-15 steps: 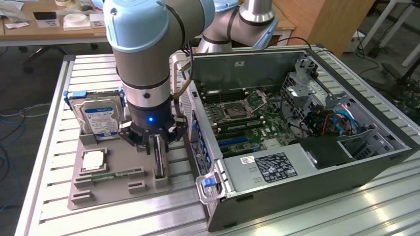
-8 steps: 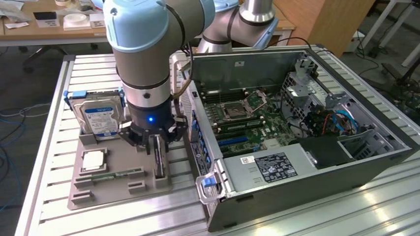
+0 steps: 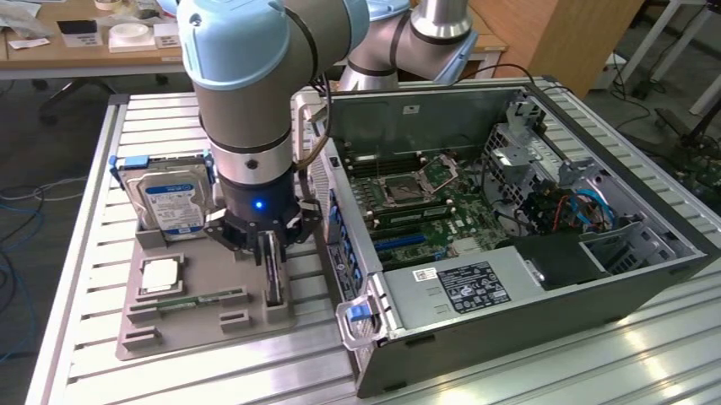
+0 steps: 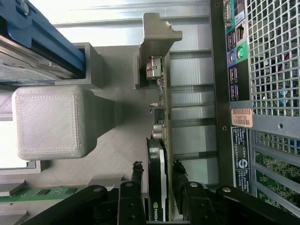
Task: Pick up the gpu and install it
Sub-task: 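Pick up the gpu and move the gpu toward the slot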
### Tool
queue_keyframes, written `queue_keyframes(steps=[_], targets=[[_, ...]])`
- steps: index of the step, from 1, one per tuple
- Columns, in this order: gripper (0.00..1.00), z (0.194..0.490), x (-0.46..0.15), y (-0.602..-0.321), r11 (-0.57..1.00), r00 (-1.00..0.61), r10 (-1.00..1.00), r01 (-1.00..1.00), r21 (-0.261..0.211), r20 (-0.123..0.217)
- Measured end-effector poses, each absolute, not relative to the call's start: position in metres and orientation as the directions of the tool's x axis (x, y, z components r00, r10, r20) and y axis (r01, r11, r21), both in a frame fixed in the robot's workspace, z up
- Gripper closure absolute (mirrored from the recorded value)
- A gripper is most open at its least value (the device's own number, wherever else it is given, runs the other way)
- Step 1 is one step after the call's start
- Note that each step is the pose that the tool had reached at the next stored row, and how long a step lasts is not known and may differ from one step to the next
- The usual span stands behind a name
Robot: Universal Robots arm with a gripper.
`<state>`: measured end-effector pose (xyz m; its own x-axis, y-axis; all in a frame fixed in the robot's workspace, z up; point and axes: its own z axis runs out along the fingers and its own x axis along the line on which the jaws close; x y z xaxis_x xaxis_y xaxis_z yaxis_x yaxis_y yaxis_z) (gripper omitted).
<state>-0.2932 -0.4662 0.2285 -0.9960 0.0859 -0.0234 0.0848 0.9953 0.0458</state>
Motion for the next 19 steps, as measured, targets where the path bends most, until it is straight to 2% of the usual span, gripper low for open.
queue_keyframes(steps=[19], targets=[[0.61, 0.2285, -0.2927, -0.4662, 0.995, -0.996, 0.086, 0.085, 0.046, -0.023]])
